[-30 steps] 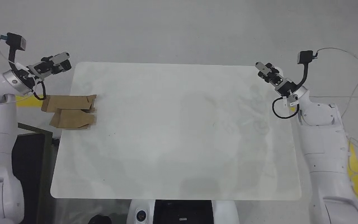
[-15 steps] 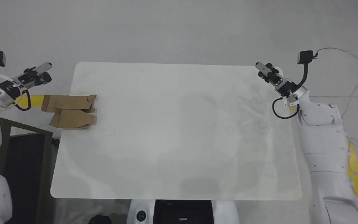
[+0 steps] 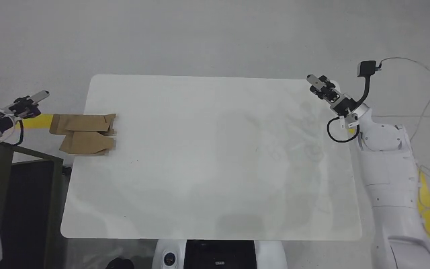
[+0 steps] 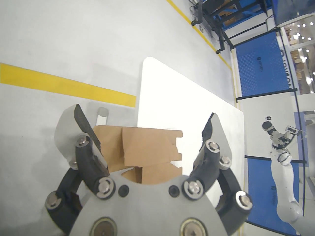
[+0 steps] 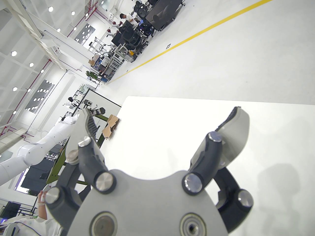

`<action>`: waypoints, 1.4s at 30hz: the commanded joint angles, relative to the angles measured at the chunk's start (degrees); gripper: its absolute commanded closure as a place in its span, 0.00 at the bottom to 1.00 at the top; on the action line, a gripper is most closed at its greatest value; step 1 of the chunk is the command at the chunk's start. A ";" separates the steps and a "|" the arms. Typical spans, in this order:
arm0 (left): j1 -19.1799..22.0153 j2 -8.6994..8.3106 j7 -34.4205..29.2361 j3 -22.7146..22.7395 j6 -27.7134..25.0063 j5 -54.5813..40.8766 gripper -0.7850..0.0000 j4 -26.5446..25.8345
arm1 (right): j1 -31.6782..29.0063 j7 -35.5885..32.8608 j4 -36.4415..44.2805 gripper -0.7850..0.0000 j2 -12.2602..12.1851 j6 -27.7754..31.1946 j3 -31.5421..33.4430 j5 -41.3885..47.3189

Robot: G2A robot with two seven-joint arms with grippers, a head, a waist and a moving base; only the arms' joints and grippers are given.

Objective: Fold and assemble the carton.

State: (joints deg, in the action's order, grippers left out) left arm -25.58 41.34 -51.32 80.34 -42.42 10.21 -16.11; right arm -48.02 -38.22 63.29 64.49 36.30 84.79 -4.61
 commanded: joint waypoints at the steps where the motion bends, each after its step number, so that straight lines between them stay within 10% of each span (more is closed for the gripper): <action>1: -0.20 -0.06 1.69 -0.68 1.31 2.02 0.00 0.71 | 0.00 0.00 0.00 0.00 0.00 0.00 0.00 0.00; 25: -0.86 2.20 5.95 -6.59 4.22 10.04 0.00 4.16 | 0.00 0.00 0.00 0.00 0.00 0.00 0.00 0.00; 27: -1.00 2.32 5.32 -6.28 4.01 8.76 0.22 4.36 | 0.00 0.00 0.00 0.00 0.00 0.00 0.00 0.00; 28: -1.08 2.35 5.13 -6.24 3.99 8.52 0.62 4.34 | 0.00 0.00 0.00 0.00 0.00 0.00 0.00 0.00; 31: -1.36 2.46 4.79 -6.23 4.00 7.96 0.95 4.22 | 0.00 0.00 0.00 0.00 0.00 0.00 0.00 0.00; 42: -1.63 2.75 3.03 -5.65 2.60 4.77 1.00 3.79 | 0.00 0.00 0.00 0.00 0.00 0.00 0.00 0.00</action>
State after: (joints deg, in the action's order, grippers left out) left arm -27.27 44.14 -48.36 74.63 -39.81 15.14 -12.32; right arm -48.02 -38.22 63.29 64.49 36.30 84.79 -4.61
